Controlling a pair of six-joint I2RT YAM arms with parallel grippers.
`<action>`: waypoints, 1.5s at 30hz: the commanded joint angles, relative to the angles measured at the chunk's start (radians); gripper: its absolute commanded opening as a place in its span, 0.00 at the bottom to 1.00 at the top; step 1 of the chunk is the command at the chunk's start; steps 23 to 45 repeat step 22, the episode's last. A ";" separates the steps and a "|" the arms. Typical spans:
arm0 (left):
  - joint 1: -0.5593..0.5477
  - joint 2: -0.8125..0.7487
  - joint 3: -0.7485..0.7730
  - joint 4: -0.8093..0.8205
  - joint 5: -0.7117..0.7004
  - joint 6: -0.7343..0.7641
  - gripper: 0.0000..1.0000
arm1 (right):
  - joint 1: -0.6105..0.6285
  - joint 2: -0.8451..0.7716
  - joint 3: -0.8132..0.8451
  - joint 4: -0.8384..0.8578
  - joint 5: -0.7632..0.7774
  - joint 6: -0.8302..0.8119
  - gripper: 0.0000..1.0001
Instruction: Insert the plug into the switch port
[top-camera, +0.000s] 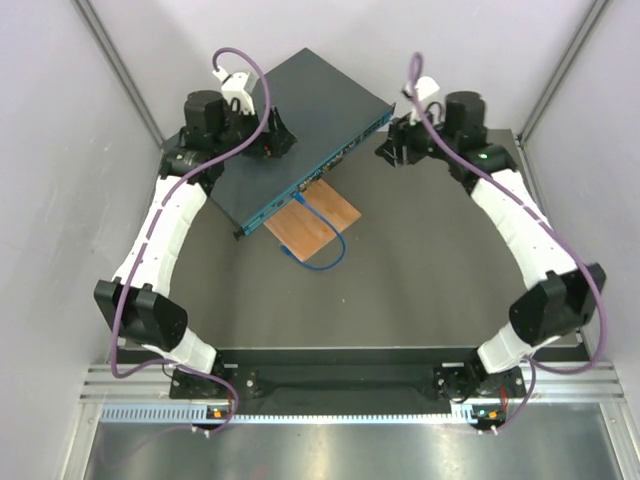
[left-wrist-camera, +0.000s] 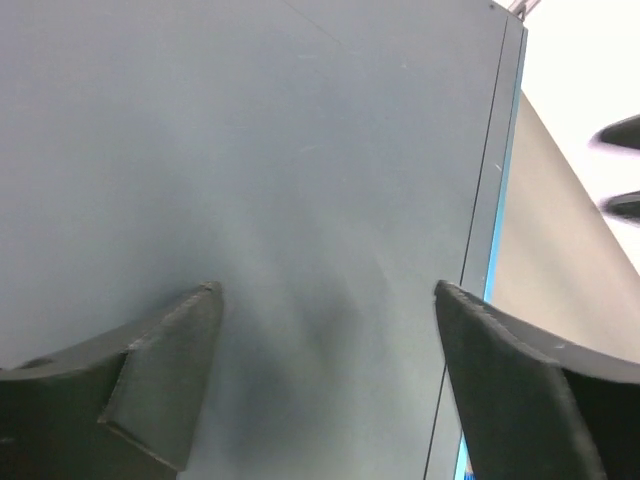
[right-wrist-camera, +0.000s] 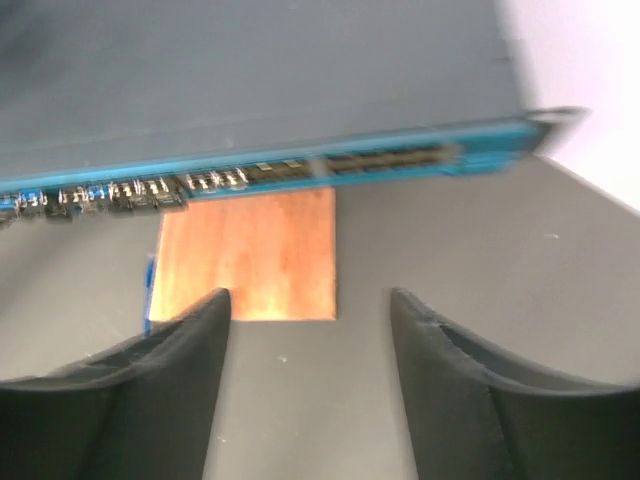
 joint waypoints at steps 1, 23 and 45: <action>0.035 -0.092 0.035 -0.002 0.060 0.029 0.93 | -0.066 -0.133 -0.027 0.012 -0.086 -0.006 0.67; 0.087 -0.331 -0.150 -0.165 -0.144 0.147 0.99 | -0.247 -0.421 -0.314 -0.037 -0.105 0.050 1.00; 0.087 -0.331 -0.150 -0.165 -0.144 0.147 0.99 | -0.247 -0.421 -0.314 -0.037 -0.105 0.050 1.00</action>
